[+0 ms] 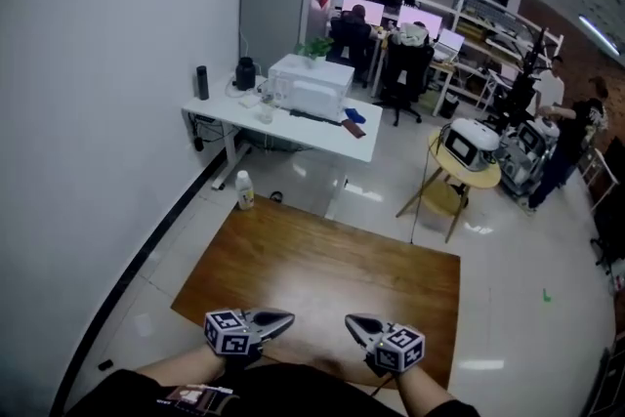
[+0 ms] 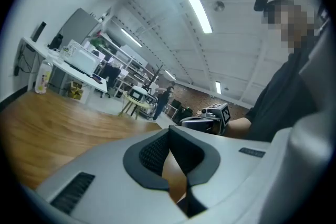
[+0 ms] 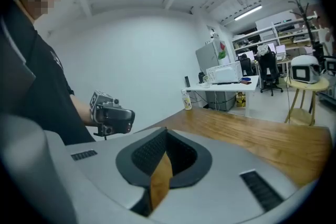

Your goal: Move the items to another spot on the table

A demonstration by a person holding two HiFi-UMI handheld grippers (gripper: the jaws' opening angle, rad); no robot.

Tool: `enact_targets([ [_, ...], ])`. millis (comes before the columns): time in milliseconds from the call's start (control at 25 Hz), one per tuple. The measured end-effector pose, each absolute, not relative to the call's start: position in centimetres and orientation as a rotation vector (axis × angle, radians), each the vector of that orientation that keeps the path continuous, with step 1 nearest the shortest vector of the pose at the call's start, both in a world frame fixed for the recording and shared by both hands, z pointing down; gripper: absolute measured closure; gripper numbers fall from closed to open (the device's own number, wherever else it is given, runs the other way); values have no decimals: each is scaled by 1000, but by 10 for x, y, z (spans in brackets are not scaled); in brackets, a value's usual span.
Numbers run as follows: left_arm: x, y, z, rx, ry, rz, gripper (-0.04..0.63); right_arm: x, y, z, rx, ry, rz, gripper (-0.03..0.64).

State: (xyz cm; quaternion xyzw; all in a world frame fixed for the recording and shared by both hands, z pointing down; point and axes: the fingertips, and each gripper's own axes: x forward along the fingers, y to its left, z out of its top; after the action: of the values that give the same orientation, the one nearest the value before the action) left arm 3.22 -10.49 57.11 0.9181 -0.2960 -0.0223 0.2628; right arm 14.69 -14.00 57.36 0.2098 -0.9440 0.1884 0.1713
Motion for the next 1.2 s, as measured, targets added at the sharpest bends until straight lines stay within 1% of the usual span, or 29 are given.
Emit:
enact_targets([
  [120, 86, -75, 556, 2533, -703, -4, 603, 182, -92, 544, 593, -2727, 545, 632],
  [240, 110, -58, 535, 2583, -603, -12, 603, 190, -43, 528, 608, -2762, 608, 632],
  [480, 108, -16, 510, 2621, -430, -37, 603, 167, 17, 531, 720, -2749, 706, 632],
  [680, 81, 3, 512, 2585, -395, -37, 603, 135, 39, 525, 680, -2763, 634, 632],
  [960, 81, 17, 496, 2580, -557, -105, 603, 167, 40, 507, 610, -2837, 489, 634],
  [1040, 97, 25, 492, 2556, -562, -142, 603, 185, 39, 503, 601, -2854, 472, 634],
  [1200, 135, 39, 497, 2535, -499, -116, 603, 210, 49, 508, 603, -2866, 562, 634],
])
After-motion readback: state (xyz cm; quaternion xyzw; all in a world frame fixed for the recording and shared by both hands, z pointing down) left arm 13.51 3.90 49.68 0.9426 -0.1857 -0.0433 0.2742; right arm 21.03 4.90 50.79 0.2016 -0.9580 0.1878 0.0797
